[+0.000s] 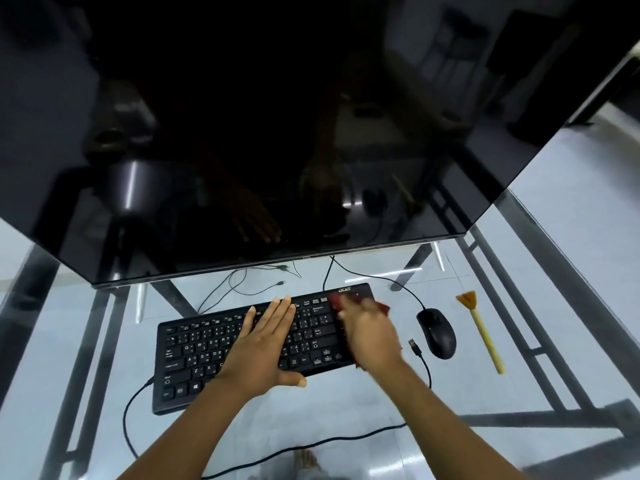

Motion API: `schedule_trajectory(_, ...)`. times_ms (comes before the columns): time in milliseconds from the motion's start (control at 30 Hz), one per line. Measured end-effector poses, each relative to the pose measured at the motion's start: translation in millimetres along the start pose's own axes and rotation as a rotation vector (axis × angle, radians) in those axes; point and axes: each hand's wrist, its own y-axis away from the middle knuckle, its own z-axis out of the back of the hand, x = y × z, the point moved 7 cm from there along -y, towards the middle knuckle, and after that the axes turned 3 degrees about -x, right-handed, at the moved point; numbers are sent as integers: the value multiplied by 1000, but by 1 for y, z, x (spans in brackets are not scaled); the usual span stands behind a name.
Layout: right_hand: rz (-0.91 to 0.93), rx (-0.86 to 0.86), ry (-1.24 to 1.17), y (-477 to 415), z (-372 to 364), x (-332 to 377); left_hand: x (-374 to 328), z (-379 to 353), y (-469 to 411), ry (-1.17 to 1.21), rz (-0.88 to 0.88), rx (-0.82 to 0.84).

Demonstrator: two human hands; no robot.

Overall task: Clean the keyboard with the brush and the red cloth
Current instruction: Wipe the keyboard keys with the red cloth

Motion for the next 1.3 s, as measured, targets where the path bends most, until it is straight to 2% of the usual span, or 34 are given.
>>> schedule_trajectory(67,259,129,-42,31,-21,31,4,1,1,-8,5,-4)
schedule_trajectory(100,305,126,-22,39,-21,28,3,1,2,-6,2,-4)
schedule_trajectory(133,247,93,5,37,-15,14,0,1,1,-2,-5,0)
schedule_trajectory(200,-18,-46,22,27,5,-28,-6,1,-1,11,-16,8)
schedule_trajectory(233,-84,-92,15,27,11,-37,-5,2,-2,13,-11,5)
schedule_trajectory(267,-44,-107,0,28,11,-30,-3,3,-2,8,-1,0)
schedule_trajectory(300,77,-59,-24,31,2,-12,1,4,-1,-3,10,-4)
schedule_trajectory(367,337,127,-80,52,-23,18,5,3,3,-18,18,4)
schedule_trajectory(400,344,215,-84,62,-29,13,3,1,4,-14,15,13)
schedule_trajectory(433,280,200,-72,61,-24,-3,-1,-1,4,-6,8,23)
schedule_trajectory(533,-81,-173,-41,54,11,-67,-12,-3,0,13,-17,36)
schedule_trajectory(567,-117,-194,-49,57,10,-71,-12,-2,-1,18,-15,30)
schedule_trajectory(633,47,-40,-135,61,-11,-35,-6,-1,0,12,-9,17)
schedule_trajectory(700,216,161,-115,68,-27,-9,-5,-3,3,-3,-6,19)
schedule_trajectory(733,227,165,-106,60,-24,-2,1,-1,8,-6,3,18)
schedule_trajectory(833,-50,-143,-47,17,8,-33,1,1,7,6,-4,28)
schedule_trajectory(900,-133,-232,-71,4,14,-30,-1,2,4,8,-9,21)
schedule_trajectory(1033,237,11,2,10,-20,40,-2,-3,5,-15,-10,25)
schedule_trajectory(1067,230,11,27,3,-16,36,-4,-3,4,-11,-18,26)
schedule_trajectory(1167,-113,-155,26,-28,9,-8,-7,3,-3,1,-32,8)
schedule_trajectory(1200,-129,-154,52,-30,8,-4,-6,4,-3,-3,-29,1)
schedule_trajectory(1300,162,41,62,-7,-27,56,0,0,3,11,-35,24)
